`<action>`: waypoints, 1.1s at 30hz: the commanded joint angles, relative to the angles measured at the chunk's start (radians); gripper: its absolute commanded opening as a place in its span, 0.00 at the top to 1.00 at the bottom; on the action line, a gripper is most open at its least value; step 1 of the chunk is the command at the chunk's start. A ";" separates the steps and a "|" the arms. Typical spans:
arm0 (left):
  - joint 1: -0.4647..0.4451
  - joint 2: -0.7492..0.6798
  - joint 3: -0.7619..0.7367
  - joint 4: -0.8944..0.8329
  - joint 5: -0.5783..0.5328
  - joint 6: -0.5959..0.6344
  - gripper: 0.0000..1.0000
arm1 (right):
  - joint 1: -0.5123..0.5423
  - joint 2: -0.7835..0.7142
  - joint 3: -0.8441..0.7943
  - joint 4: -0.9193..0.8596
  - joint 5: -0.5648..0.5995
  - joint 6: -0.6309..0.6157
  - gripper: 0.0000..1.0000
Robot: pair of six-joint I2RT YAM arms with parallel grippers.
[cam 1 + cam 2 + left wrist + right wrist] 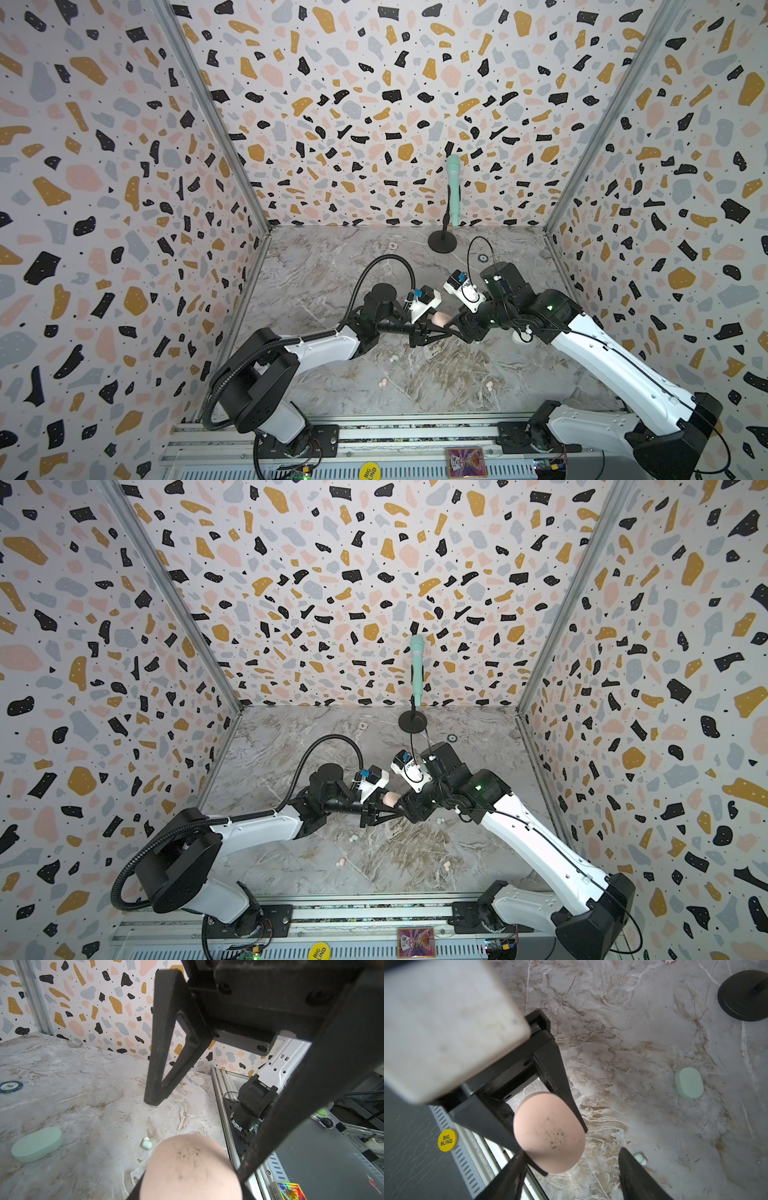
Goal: Insert the wireless bluetooth earbuds into the charging case
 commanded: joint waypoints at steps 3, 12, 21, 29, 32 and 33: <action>-0.006 -0.046 0.016 0.061 0.051 -0.002 0.82 | -0.009 0.010 0.042 0.019 0.180 -0.001 0.30; -0.010 -0.054 0.008 0.066 0.049 -0.003 0.82 | -0.014 0.041 0.088 0.022 0.220 0.011 0.30; -0.011 -0.056 -0.018 0.129 0.040 -0.044 0.83 | -0.037 0.064 0.136 -0.003 0.193 0.028 0.28; -0.007 -0.035 -0.066 0.267 0.001 -0.135 0.83 | -0.067 0.052 0.176 -0.063 0.043 0.040 0.14; -0.003 -0.026 -0.081 0.297 -0.019 -0.152 0.83 | -0.073 0.034 0.188 -0.095 -0.008 0.059 0.09; 0.000 -0.025 -0.089 0.311 -0.030 -0.160 0.83 | -0.079 0.024 0.189 -0.103 -0.032 0.071 0.07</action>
